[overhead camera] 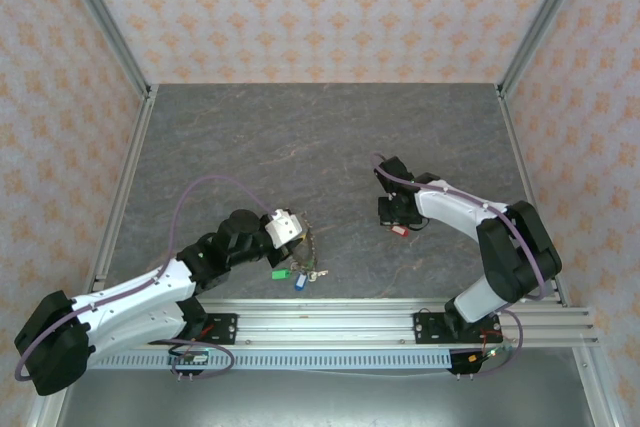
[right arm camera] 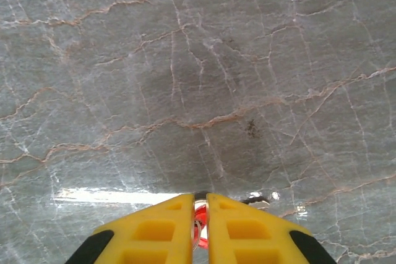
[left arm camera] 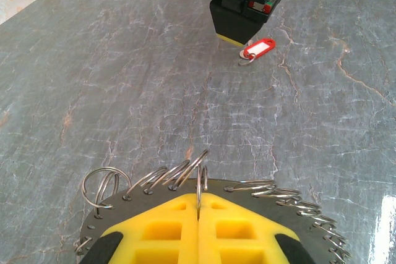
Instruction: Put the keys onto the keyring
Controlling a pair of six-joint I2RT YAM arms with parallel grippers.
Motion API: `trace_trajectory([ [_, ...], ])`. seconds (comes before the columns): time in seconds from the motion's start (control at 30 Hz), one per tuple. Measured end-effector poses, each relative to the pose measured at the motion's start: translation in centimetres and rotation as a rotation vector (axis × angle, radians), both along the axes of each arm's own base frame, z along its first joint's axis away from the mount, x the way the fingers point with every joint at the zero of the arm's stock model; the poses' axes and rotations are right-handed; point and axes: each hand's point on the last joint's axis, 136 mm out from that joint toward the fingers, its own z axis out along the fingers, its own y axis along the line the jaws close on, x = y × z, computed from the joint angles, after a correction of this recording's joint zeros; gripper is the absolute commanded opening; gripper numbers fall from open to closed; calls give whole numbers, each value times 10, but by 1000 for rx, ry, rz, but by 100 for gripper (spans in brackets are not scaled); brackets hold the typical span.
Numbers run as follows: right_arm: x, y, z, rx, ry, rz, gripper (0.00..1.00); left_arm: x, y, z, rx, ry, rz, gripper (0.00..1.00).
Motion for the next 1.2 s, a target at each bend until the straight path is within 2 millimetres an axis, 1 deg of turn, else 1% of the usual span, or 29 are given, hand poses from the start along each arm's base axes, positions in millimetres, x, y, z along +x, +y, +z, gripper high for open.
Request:
trace_trajectory([
  [0.3,4,4,1,21,-11,-5,15,0,0,0,1,1,0,0],
  [0.63,4,2,0,22,-11,-17,19,3,-2,-3,12,9,6,0],
  [1.2,4,3,-4,20,1,-16,20,8,-6,-7,30,26,7,0],
])
